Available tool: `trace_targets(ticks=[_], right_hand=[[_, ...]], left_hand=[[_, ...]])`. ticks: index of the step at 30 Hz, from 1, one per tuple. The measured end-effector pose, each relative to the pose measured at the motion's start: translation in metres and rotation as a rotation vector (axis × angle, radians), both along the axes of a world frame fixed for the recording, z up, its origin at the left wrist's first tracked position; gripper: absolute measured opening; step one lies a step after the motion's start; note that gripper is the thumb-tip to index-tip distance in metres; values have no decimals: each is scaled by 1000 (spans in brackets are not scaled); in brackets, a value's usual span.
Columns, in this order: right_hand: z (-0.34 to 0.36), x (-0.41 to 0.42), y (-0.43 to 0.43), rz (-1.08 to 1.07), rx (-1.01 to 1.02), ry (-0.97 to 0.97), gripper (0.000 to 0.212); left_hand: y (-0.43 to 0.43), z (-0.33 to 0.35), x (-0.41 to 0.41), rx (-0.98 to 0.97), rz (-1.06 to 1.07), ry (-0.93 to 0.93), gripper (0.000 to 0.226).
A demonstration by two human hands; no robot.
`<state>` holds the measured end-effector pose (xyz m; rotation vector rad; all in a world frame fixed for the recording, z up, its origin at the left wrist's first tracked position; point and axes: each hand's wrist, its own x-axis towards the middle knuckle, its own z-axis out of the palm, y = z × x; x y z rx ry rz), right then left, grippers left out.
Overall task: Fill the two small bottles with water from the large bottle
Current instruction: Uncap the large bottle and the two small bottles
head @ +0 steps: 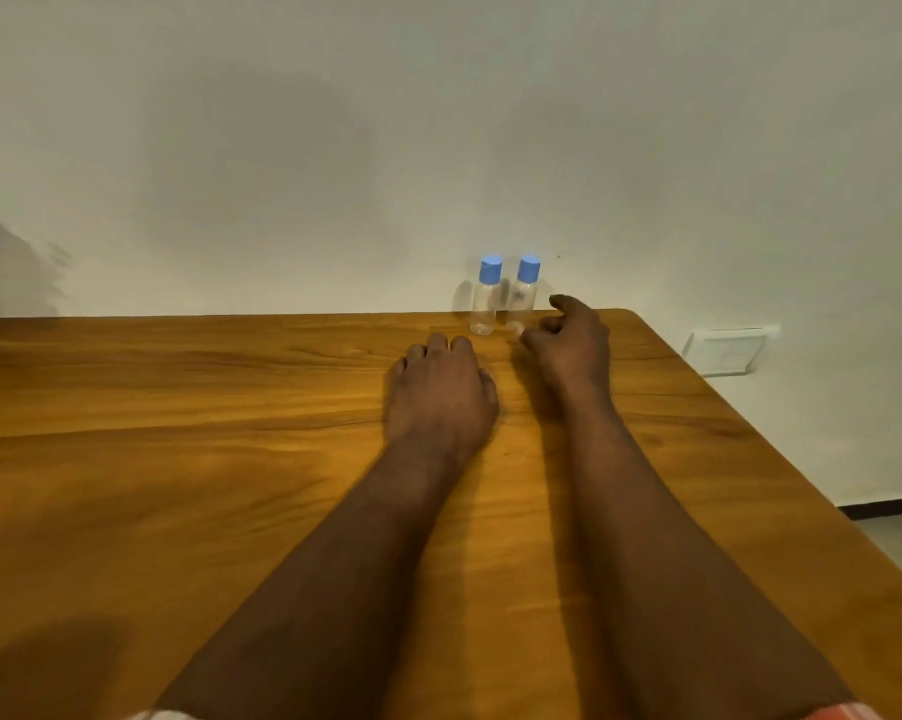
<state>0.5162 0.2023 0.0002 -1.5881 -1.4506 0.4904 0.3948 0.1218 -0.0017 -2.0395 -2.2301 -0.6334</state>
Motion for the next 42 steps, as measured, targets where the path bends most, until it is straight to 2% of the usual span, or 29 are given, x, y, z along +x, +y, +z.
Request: trace_targets(ticks=[6, 10, 15, 23, 32, 42], right_hand=[[3, -5, 31, 32, -11, 19, 70], [3, -4, 31, 39, -1, -28, 52], [5, 1, 4, 36, 33, -35, 46], [6, 3, -74, 69, 30, -7, 35], [1, -6, -189, 101, 4, 22, 28], [4, -48, -303, 273, 16, 104, 18]], left_hand=[[25, -2, -2, -2, 89, 20, 40], [23, -1, -1, 7, 105, 41, 41], [8, 3, 1, 21, 91, 63, 36], [-42, 2, -6, 6, 12, -15, 34], [-150, 3, -24, -46, -19, -63, 38], [-264, 8, -53, -24, -75, -61, 37]])
